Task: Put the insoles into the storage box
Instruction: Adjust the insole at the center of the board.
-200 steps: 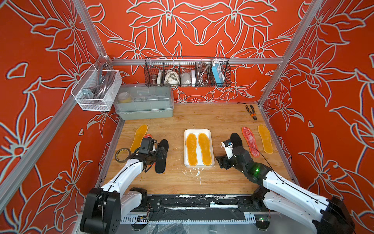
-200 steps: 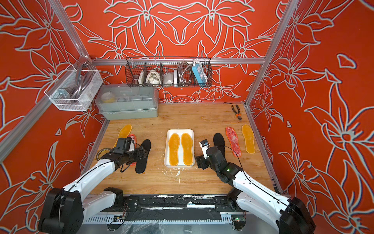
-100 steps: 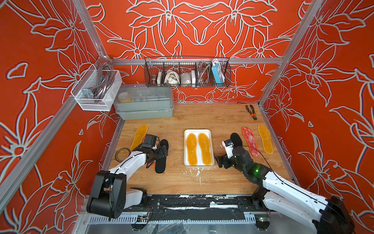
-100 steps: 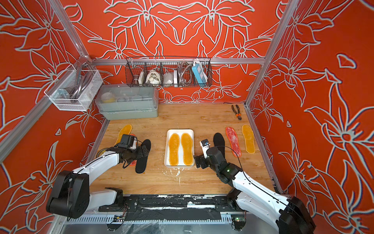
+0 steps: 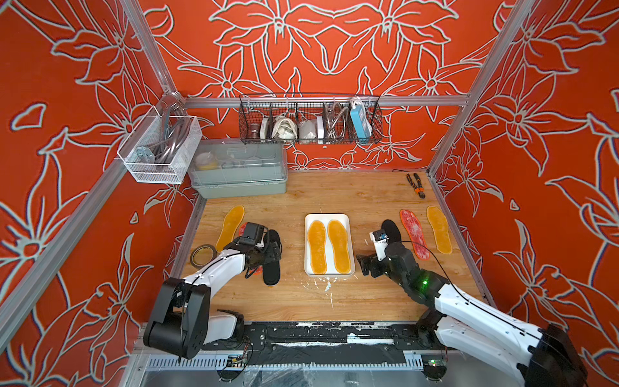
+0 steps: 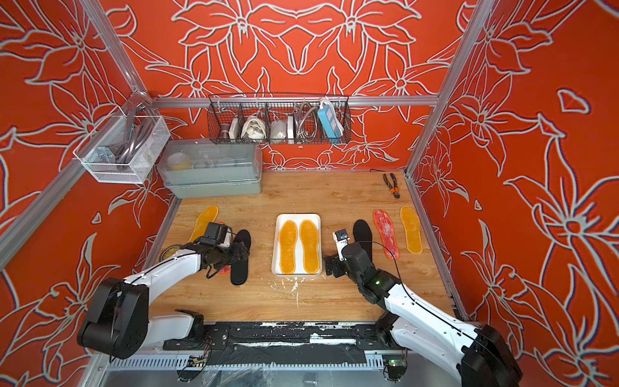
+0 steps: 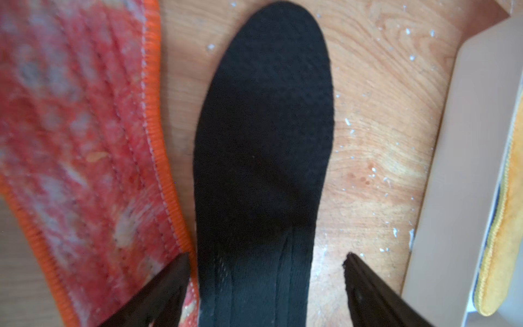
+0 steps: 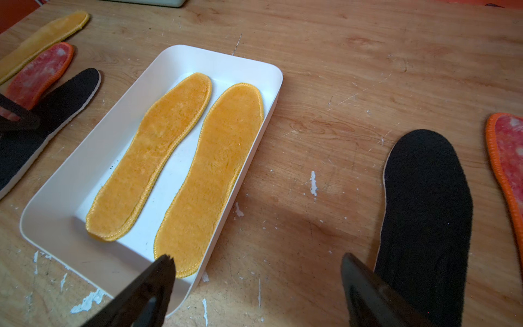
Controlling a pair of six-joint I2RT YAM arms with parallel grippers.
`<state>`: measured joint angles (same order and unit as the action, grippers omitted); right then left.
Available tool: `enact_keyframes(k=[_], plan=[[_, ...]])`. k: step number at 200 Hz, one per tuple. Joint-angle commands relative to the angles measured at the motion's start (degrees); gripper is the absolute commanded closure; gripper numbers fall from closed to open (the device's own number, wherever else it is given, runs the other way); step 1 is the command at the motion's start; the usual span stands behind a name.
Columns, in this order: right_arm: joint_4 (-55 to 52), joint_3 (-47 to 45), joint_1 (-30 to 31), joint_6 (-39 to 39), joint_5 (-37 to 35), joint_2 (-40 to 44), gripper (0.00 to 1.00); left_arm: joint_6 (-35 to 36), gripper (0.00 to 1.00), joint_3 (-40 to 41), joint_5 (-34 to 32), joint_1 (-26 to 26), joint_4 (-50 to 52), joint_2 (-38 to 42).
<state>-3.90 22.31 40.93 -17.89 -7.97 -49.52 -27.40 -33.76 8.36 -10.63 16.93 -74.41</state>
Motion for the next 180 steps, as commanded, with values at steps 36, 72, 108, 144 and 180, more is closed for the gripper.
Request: enact_keyframes(k=[36, 72, 108, 144, 180], plan=[[0.6, -0.3, 0.2, -1.4, -2.3, -2.1, 0.07, -2.8, 0.23, -1.3, 0.7, -4.3, 0.0, 0.6], [0.5, -0.1, 0.2, -1.5, -2.2, -2.4, 0.07, -0.9, 0.23, -2.5, -4.4, -4.2, 4.4, 3.1], [-0.3, -0.2, 0.2, -1.7, -2.3, -1.5, 0.07, -0.9, 0.23, 0.4, 0.0, 2.6, 2.2, 1.2], [0.0, -0.9, 0.2, -1.8, -2.3, 0.1, 0.07, -2.4, 0.23, 1.6, 2.7, 6.7, 0.7, -1.4], [-0.3, -1.1, 0.2, -1.8, -2.5, 1.1, 0.07, -4.4, 0.23, 3.1, 2.1, 10.9, 0.1, 2.2]])
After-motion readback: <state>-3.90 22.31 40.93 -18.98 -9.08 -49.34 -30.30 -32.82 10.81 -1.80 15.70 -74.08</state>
